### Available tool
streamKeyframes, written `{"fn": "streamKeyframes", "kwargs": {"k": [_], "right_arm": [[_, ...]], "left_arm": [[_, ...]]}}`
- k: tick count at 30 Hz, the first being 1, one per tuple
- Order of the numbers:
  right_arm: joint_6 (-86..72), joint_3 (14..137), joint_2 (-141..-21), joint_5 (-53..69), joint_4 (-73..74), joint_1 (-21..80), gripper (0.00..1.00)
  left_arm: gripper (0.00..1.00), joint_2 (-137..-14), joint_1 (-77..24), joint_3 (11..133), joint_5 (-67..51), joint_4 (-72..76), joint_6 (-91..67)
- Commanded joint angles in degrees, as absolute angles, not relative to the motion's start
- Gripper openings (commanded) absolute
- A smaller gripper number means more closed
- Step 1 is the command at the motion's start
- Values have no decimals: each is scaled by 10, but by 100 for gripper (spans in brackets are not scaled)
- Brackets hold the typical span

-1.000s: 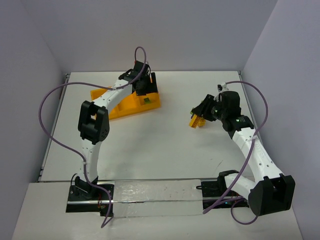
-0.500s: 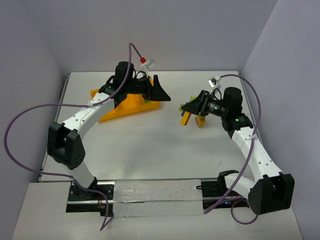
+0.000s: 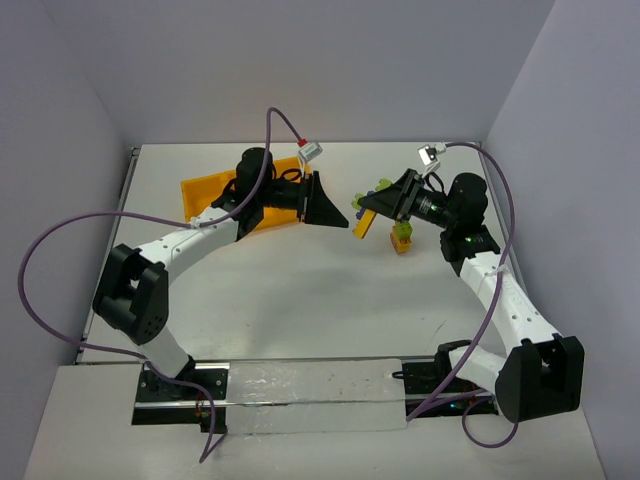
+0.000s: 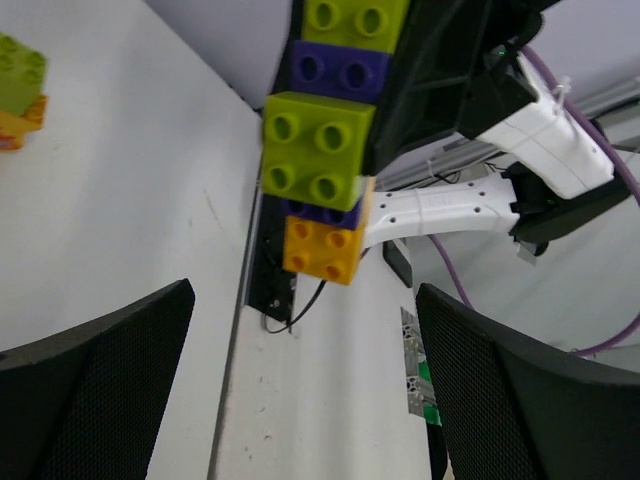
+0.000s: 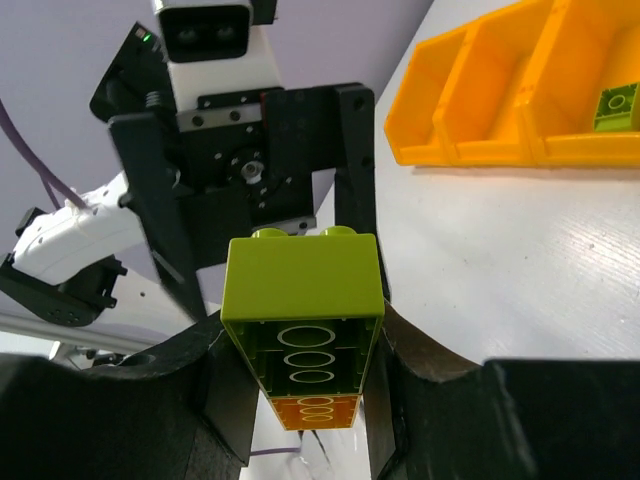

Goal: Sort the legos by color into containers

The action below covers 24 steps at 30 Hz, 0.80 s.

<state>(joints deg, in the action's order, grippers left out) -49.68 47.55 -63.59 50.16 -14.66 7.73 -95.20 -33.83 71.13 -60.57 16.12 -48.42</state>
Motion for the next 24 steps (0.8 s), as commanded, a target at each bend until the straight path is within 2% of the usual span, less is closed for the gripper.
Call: {"fn": "streamKeyframes", "kwargs": {"k": [1,17,21,24], "right_arm": [[-521,480,-639,495,-201,82,0],[-538,476,-643,467,-218,94,0],[-542,475,-646,466,-224,97,0],[-542,475,-644,468,-224,97,0]], "left_arm": [[99,-949,-355,724,-633,275,-532],[97,-1005,-381,745,-624,327,-577],[90,-1017,-381,740,-625,389,-630],[78,-1028,-381,737,-630,451,-680]]}}
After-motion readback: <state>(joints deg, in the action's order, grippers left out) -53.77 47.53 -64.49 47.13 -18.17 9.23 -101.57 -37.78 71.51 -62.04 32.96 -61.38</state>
